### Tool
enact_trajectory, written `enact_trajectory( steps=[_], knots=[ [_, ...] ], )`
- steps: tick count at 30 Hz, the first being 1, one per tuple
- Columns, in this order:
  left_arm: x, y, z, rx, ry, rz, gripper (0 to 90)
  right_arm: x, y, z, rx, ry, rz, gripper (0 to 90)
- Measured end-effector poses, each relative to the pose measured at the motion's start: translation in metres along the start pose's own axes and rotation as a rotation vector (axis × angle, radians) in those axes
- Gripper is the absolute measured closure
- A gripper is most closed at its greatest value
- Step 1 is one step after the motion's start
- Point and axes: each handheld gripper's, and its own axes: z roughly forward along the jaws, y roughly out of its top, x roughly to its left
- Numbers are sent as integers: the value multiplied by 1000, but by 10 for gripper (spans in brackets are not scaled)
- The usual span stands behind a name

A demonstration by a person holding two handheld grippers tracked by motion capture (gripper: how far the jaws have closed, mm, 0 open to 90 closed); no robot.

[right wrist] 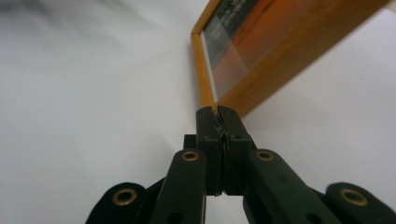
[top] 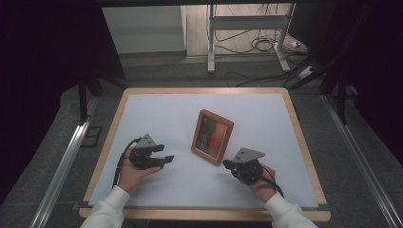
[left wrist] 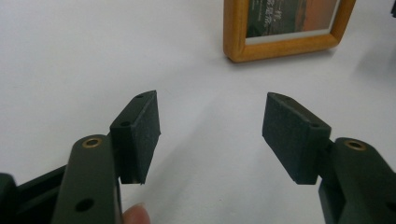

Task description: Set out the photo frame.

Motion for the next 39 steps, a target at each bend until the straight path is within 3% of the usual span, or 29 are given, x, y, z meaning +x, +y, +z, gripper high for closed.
enact_trajectory(
  steps=[5, 11, 18, 21, 23, 39],
  knots=[
    [-2, 1, 3, -14, -32, -19, 363, 11, 11, 18, 16, 20, -11, 891],
    [-1, 1, 1, -12, -24, -11, 363, 23, 18, 36, 56, 17, -57, 892],
    [-1, 1, 3, -6, -27, -14, 362, 10, 9, 45, 90, -6, -22, 895],
    [-2, 0, 3, -2, -30, -8, 361, 7, 7, 48, 97, 12, -12, 895],
    [-3, 0, 4, 4, -33, -3, 360, 8, 7, 49, 107, 1, -30, 895],
    [0, -2, 3, 1, -33, -20, 358, -12, -1, 41, 112, -42, 18, 895]
  ],
)
